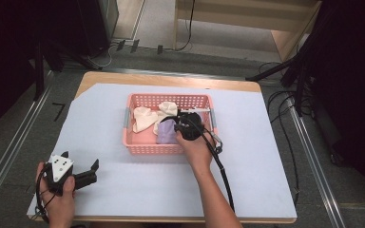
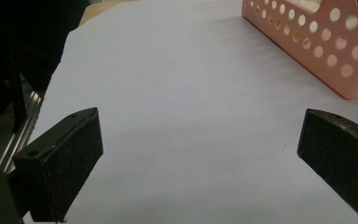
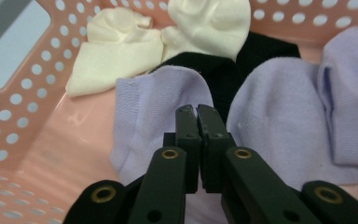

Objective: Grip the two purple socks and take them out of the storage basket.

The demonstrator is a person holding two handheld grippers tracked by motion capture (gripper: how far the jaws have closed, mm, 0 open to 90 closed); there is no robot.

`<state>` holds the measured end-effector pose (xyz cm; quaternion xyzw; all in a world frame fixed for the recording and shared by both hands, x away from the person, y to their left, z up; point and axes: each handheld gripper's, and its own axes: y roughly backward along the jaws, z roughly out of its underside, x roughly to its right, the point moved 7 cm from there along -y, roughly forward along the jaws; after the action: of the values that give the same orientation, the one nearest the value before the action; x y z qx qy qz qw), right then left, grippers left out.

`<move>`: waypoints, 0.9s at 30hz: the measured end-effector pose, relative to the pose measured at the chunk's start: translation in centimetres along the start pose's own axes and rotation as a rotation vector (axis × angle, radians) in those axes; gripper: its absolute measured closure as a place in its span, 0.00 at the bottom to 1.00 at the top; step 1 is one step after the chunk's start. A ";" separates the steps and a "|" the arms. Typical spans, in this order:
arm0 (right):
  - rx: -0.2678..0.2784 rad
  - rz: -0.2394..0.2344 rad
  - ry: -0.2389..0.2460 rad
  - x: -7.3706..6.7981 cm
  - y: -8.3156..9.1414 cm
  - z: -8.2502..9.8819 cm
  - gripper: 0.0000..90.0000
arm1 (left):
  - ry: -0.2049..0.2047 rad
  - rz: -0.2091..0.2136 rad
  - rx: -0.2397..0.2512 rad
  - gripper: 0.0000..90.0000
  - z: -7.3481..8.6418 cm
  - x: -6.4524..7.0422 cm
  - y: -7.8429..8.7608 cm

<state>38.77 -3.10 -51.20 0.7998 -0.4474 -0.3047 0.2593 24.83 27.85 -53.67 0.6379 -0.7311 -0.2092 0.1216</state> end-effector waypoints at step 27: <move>0.574 -0.026 0.138 -0.5 8.5 -5.0 1.00 | 0.000 -0.004 0.002 0.01 0.0 0.1 0.0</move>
<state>37.42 -5.88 -41.85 0.8649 -0.4865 -0.1139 0.0482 24.81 27.76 -53.67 0.6396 -0.7299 -0.2087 0.1206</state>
